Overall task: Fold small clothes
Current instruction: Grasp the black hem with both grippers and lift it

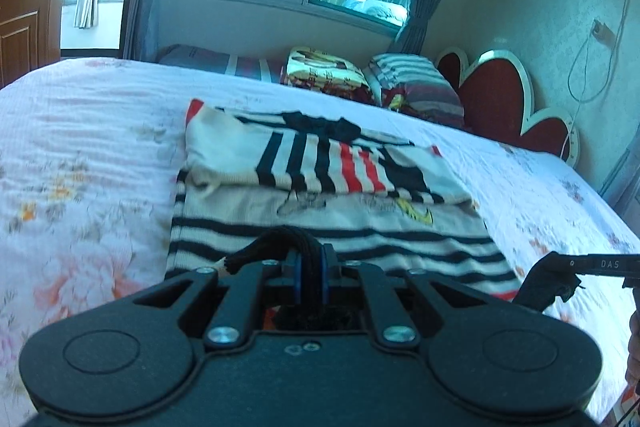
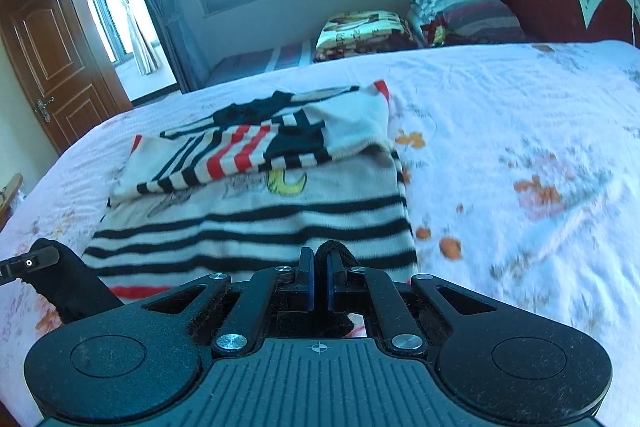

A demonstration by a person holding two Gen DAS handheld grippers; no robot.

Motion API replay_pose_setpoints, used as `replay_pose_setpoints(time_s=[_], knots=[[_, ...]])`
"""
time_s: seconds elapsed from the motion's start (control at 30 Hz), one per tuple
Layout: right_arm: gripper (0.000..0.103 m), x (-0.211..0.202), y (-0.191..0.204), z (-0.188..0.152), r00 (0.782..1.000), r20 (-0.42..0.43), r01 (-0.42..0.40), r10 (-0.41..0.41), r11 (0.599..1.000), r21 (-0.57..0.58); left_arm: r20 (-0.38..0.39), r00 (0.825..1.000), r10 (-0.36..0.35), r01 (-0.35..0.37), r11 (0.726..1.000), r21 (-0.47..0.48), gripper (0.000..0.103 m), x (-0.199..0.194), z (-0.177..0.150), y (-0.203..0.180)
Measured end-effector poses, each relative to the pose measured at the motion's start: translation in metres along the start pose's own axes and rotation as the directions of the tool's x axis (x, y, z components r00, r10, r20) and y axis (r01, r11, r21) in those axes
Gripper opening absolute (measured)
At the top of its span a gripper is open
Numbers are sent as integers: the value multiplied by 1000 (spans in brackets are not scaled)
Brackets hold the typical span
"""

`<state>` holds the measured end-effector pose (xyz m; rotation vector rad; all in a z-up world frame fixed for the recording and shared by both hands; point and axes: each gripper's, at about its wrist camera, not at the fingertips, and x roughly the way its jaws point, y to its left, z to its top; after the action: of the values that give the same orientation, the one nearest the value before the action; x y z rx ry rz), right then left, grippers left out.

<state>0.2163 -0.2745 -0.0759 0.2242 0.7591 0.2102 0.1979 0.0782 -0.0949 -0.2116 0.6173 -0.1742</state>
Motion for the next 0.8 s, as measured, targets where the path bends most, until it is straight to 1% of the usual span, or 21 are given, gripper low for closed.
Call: replay_pose_setpoints(time_s=[0.17, 0.33, 0.57, 0.73, 0.8], knots=[[5, 22, -1, 34, 999, 34, -5, 6, 1000, -10, 36, 999, 4, -3, 1000, -15, 7, 23, 24, 2], [5, 63, 0, 62, 999, 40, -12, 13, 1000, -29, 52, 999, 18, -17, 999, -28, 7, 55, 44, 4], [5, 115, -2, 97, 998, 62, -30, 31, 999, -17, 68, 997, 48, -45, 998, -42, 7, 101, 68, 9], [4, 148, -16, 125, 997, 67, -29, 28, 1000, 11, 82, 994, 71, -66, 996, -64, 7, 131, 90, 15], [4, 163, -21, 137, 998, 55, -30, 28, 999, 22, 85, 993, 84, -78, 994, -74, 7, 144, 99, 19]])
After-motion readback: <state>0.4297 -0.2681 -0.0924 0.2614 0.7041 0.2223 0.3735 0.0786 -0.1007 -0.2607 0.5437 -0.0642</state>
